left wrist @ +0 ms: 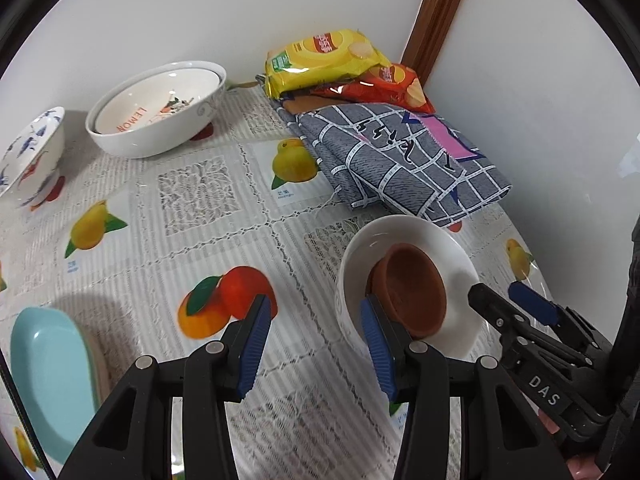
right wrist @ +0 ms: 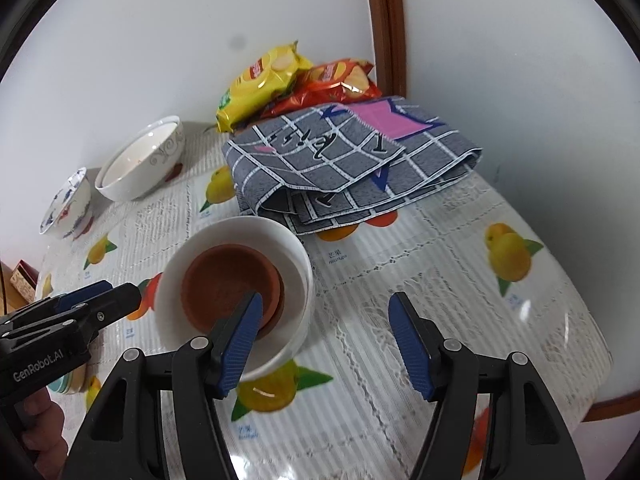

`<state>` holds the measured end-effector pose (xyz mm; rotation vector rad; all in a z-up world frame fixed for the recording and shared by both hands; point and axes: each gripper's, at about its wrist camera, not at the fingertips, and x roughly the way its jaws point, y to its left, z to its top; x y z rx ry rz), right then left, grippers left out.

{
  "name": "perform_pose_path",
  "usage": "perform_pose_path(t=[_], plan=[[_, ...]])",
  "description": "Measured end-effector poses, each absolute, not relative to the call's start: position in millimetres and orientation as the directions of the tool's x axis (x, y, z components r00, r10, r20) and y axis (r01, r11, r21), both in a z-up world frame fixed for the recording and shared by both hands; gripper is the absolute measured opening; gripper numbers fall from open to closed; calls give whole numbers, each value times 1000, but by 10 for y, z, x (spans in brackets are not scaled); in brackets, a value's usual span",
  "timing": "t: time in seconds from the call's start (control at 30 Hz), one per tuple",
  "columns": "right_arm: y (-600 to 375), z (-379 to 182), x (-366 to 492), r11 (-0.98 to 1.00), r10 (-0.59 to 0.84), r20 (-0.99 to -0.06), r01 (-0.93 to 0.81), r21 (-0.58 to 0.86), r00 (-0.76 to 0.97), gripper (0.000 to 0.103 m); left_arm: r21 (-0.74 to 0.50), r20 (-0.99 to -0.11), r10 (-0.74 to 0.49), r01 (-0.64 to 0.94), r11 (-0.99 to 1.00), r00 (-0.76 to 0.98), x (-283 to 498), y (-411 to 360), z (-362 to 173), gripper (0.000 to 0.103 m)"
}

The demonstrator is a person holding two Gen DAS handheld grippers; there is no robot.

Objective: Organize plates and bowls
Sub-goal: 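Move both tools toward the white bowl rim, then grip the white bowl rim with the left tool while the right tool grips it too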

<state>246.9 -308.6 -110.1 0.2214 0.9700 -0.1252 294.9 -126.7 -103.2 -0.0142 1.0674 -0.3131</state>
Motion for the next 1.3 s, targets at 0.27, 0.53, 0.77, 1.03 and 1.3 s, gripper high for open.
perform_pose_path(t=[0.27,0.53,0.77,1.03,1.3], plan=[[-3095,-1332,2659,971,-44,-863,226,82,503,46,-115,-883,-210,241,964,419,3111,-1382,-1252,44],[-3136,-1476,2752,963,-11,-872,239,122,490,44,-130,-891,-224,252,959,395,3189,-1418,-1364,42],[-3131,-1498,2781,965,-18,-862,233,117,507,44,-139,-894,-238,269,953,379,3185,-1491,-1420,34],[-3146,-1500,2783,964,-1,-858,228,135,514,42,-147,-896,-244,272,951,370,3204,-1532,-1465,33],[-3136,-1500,2787,968,7,-856,210,135,516,41,-135,-894,-233,264,955,384,3198,-1535,-1494,33]])
